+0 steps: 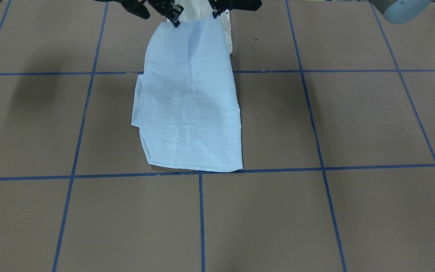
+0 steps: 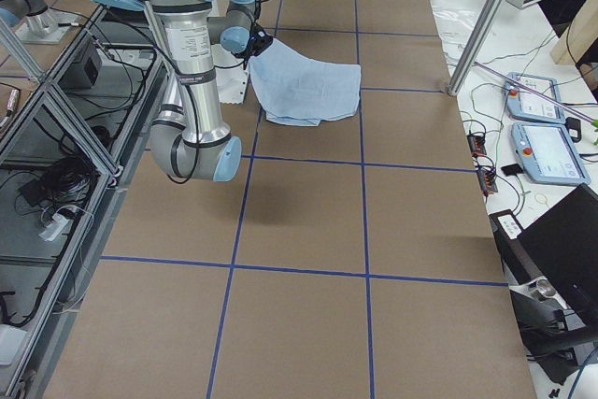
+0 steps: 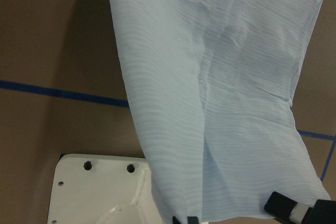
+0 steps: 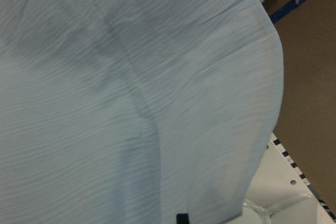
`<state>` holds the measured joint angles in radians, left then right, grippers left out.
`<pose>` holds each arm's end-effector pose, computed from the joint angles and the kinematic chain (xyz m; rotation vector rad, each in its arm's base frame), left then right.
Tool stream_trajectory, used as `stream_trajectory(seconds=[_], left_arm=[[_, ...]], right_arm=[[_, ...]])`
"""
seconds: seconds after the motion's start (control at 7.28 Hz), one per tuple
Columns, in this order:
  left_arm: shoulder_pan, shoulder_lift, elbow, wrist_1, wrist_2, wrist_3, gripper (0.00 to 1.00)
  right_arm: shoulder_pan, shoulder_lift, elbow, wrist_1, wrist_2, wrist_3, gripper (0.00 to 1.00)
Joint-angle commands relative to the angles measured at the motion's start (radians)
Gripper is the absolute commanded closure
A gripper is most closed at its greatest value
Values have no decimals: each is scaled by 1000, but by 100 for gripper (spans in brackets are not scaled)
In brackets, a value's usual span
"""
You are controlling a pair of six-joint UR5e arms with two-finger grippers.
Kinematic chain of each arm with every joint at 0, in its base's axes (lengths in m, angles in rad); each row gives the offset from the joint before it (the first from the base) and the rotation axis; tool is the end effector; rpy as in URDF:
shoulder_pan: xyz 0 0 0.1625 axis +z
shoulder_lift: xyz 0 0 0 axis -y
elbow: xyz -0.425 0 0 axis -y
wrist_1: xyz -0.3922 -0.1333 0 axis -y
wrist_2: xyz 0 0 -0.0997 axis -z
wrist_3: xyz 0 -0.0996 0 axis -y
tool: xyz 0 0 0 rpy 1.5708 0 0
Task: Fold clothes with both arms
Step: 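Lift the near end with both grippers and carry it away from the robot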
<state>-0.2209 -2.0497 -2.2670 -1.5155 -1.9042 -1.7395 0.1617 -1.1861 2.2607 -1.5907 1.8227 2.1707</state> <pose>0.4416 -0.2024 0.1291 -0.2685 1.1159 -0.1593 -0.4556 -0.1842 0.1724 -0.4568 -0.9877 0.5536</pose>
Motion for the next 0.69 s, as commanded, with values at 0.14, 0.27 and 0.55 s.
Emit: stream_trajectory(seconds=[0.14, 0.27, 0.55], left_arm=[[-173, -9, 147, -5, 4, 55, 100], [-228, -12, 171, -32, 2, 104, 100], [-268, -33, 309, -211, 0, 107, 100]], right_arm=[[138, 16, -102, 5, 9, -101, 100], [185, 29, -134, 6, 7, -130, 100], [281, 98, -234, 5, 15, -147, 100]])
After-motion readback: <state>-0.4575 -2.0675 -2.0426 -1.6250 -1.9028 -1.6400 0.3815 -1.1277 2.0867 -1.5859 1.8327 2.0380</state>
